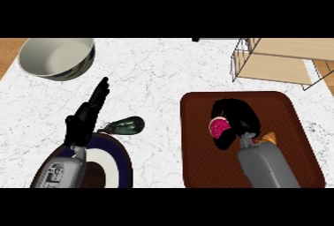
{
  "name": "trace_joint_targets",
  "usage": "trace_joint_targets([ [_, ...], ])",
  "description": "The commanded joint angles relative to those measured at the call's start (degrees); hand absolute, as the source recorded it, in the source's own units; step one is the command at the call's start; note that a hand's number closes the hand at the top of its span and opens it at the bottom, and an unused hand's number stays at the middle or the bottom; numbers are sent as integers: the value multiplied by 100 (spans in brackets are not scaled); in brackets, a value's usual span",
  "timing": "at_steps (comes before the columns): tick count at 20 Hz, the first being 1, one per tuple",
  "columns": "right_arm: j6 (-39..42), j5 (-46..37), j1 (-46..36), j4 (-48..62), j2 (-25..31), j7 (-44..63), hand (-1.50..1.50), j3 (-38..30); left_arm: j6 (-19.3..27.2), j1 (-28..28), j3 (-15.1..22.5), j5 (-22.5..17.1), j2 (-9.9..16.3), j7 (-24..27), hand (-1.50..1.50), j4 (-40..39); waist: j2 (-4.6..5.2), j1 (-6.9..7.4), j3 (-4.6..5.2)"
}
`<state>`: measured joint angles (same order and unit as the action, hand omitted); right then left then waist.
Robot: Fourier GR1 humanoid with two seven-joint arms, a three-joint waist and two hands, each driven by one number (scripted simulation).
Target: Pick the cupcake from the tray and place it in the tiered shelf
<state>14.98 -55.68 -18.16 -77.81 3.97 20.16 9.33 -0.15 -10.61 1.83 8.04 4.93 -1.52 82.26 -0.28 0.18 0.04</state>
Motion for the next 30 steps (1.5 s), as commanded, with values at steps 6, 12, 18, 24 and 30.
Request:
trace_joint_targets([
  [6,-2164,962,-149,-1403,-392,2207,150,994,-39,54,28,-32,-33,-82,0,78,-8,27,-7],
  [12,-2387,438,-840,-2459,-396,3523,150,1498,-84,-90,-141,-107,71,-141,0,64,0,-24,0],
  [18,-1741,-769,-1196,-3188,-397,4590,150,1425,35,173,4,41,-80,113,0,-2,3,-54,1],
  [24,-915,-1114,-2325,-3338,-347,4860,150,606,-66,366,-2,34,-52,510,0,-181,12,-25,3],
  [30,-471,-1175,-3124,-2928,185,4451,150,-400,-7,229,88,84,-129,74,0,85,20,-6,1],
])
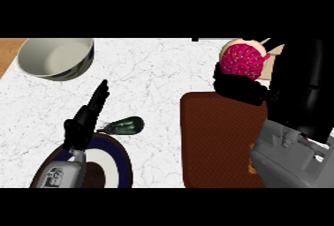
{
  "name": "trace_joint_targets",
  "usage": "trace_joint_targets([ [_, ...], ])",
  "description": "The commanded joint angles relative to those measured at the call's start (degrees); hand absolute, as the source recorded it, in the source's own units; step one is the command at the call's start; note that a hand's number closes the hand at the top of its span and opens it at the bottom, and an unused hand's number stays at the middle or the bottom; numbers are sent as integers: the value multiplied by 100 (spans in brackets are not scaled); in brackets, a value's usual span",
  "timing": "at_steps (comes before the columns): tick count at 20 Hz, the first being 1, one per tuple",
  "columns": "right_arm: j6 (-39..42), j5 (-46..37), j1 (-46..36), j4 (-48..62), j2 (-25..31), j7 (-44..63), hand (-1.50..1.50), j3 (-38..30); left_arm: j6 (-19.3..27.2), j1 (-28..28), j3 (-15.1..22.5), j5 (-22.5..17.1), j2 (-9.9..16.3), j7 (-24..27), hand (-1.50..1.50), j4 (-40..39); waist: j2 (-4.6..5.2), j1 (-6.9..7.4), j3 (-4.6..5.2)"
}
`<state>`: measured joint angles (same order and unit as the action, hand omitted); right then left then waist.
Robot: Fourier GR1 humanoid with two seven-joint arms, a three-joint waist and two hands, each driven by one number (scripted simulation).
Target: Pick the cupcake from the tray and place it in the tiered shelf
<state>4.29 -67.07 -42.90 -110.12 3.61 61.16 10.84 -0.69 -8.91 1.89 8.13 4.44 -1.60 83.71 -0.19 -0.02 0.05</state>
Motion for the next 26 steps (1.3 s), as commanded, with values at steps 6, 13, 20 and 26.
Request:
trace_joint_targets([
  [6,819,31,-917,377,459,161,150,-1101,67,100,81,96,-69,-44,0,209,4,8,-3],
  [13,650,-107,-1712,1202,903,-144,150,-1561,-172,-96,-210,-98,161,7,0,-32,11,26,-1],
  [20,83,103,-1543,2044,1446,-1143,150,-1896,-67,-55,66,84,-54,-256,0,194,23,39,-4],
  [26,-670,-56,-1644,3045,1686,-1803,150,-1935,-166,29,-124,-36,34,216,0,-132,32,61,-3],
])
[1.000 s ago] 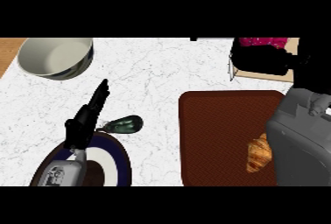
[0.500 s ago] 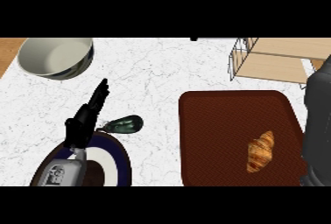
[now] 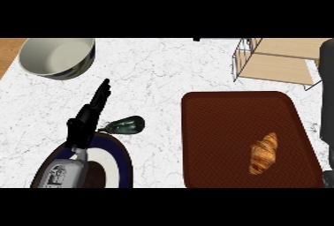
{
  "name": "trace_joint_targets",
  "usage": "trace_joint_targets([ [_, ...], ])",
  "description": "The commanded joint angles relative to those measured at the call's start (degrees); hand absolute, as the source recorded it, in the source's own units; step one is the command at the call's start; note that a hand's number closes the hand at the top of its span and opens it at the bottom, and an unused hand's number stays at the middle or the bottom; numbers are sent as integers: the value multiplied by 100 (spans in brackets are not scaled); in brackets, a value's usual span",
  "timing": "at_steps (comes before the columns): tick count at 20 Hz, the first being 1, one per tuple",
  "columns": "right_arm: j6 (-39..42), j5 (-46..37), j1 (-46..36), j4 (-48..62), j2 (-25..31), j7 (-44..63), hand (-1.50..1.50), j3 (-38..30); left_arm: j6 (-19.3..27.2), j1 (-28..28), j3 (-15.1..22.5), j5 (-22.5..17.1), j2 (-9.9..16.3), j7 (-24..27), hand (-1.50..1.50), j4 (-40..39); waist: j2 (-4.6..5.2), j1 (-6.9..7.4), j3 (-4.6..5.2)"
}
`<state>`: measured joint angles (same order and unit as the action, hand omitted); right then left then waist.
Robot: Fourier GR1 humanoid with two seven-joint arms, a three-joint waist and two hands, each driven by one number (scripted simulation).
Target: Pick the cupcake from the tray and place it in the tiered shelf
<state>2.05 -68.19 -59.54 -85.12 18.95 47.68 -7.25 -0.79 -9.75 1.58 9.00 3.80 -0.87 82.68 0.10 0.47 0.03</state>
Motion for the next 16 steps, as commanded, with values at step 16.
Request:
trace_joint_targets([
  [16,-2944,997,-170,2511,302,-2205,150,-1062,96,-136,81,106,-156,-146,0,24,37,65,-9],
])
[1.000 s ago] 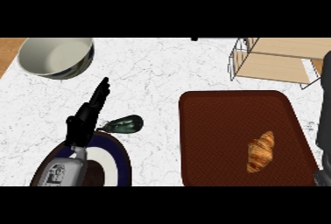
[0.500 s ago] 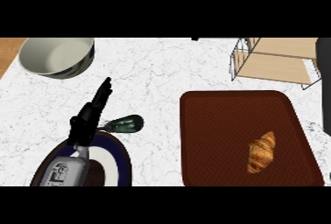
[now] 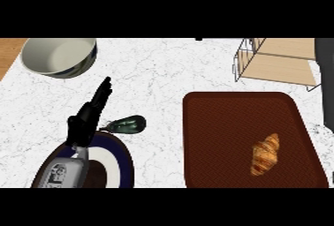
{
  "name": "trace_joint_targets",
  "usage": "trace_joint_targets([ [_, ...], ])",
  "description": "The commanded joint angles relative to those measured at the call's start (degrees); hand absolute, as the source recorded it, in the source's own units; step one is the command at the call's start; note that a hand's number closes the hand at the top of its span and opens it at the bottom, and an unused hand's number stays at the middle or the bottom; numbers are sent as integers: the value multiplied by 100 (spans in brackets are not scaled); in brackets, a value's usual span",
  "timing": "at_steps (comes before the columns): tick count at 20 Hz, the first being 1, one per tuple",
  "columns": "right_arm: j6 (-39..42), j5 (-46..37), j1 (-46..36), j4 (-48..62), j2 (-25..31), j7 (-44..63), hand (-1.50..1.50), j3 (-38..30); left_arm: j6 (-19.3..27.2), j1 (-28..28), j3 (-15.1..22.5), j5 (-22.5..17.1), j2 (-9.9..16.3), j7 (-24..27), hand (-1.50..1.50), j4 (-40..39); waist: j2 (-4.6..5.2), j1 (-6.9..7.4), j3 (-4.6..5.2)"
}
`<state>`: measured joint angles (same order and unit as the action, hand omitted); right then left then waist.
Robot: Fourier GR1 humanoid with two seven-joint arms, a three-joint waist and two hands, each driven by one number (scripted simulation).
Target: Pick the cupcake from the tray and place it in the tiered shelf
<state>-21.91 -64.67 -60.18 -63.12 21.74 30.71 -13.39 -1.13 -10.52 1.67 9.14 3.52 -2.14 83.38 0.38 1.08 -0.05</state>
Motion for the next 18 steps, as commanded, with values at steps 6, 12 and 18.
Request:
trace_joint_targets([
  [6,-1038,1282,-219,1380,243,-1618,150,-724,106,93,91,97,-116,-16,0,101,-6,1,3],
  [12,-1080,1581,-296,1711,356,-1942,150,-775,75,69,49,96,-58,-130,0,200,-29,-43,4],
  [18,-1280,191,-391,2542,1034,-271,-150,-696,-14,-44,-34,5,-50,56,0,-158,-14,-27,8],
])
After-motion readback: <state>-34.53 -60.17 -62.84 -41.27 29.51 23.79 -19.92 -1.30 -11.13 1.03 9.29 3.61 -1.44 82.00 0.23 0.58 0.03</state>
